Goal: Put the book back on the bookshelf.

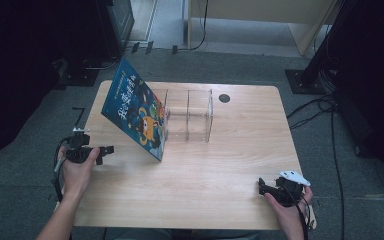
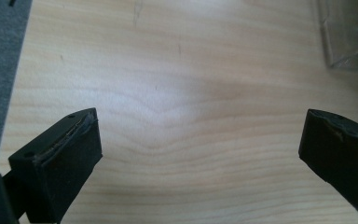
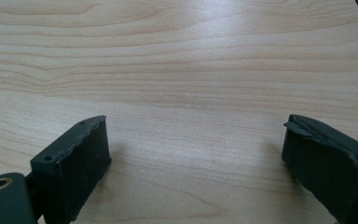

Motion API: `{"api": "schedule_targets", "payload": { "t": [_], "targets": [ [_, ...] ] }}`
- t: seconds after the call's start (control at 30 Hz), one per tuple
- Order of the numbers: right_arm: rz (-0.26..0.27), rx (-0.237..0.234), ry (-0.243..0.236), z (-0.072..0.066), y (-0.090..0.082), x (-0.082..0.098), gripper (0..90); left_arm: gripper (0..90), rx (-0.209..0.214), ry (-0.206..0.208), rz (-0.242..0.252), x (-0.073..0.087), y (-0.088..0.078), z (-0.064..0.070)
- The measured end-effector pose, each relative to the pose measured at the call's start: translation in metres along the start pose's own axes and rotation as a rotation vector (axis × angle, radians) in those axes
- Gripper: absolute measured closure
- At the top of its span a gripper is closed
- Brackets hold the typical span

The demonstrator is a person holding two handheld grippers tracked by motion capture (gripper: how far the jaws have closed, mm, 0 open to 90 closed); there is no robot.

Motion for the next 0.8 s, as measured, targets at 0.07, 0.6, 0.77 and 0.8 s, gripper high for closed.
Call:
{"api": "schedule_targets", "payload": {
  "t": [0.07, 0.6, 0.77, 0.8],
  "targets": [
    [0.0, 0.0, 0.0, 0.0, 0.0, 0.0, 6.9, 0.0, 0.004, 0.004, 0.015, 0.007, 0.001, 0.0],
    [0.0, 0.001, -0.003, 0.0, 0.0, 0.0, 6.9, 0.0, -0.008, 0.019, 0.107, 0.071, 0.005, -0.005],
    [0.0, 0.001, -0.003, 0.0, 0.0, 0.0, 6.9, 0.0, -0.044, 0.055, 0.131, 0.081, 0.0, -0.003],
    [0.0, 0.001, -0.003, 0.0, 0.0, 0.0, 7.0, 0.0, -0.042, 0.055, 0.146, 0.083, -0.001, -0.003]
  ]
}}
Point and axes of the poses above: each handheld gripper's, and its own axes: y roughly forward along the jaws, x roughly out of its underside, z roughly to its right, the point moved 3 cm from there along y, roughly forward along the jaws, and after that the axes turned 7 degrees about -z, right-handed, at the moved point
